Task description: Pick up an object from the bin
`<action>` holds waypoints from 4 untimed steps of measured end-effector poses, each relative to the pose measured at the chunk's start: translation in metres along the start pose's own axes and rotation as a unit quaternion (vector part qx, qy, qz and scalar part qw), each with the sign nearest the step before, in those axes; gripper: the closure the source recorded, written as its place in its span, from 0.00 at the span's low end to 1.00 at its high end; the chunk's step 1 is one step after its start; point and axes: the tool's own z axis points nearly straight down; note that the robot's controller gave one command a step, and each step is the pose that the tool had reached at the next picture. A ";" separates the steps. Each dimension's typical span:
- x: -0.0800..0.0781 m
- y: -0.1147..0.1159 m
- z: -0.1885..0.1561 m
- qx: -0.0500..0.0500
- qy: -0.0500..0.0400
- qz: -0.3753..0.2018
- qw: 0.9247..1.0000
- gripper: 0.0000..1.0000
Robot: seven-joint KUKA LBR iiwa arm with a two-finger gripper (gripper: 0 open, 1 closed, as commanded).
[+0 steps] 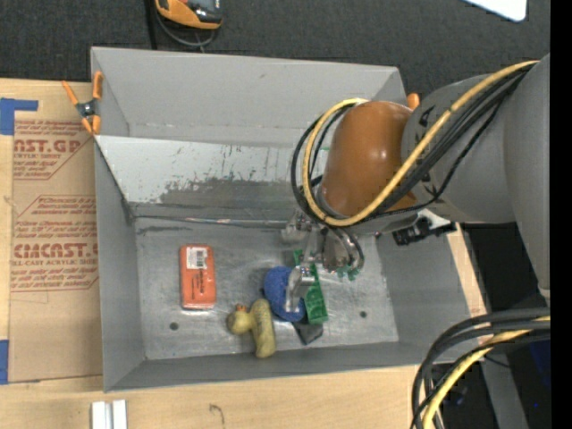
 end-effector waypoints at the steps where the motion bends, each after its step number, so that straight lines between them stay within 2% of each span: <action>1: 0.000 0.000 0.000 0.000 0.000 0.000 1.000 0.00; 2: 0.010 -0.007 0.084 -0.001 -0.003 0.108 0.994 1.00; 3: 0.010 -0.007 0.084 -0.001 -0.003 0.108 0.994 1.00; 4: 0.013 -0.008 0.077 0.000 0.002 0.108 0.994 1.00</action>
Offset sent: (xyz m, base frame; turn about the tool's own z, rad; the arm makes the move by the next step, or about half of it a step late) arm -0.0132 -0.0084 -0.0868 0.2184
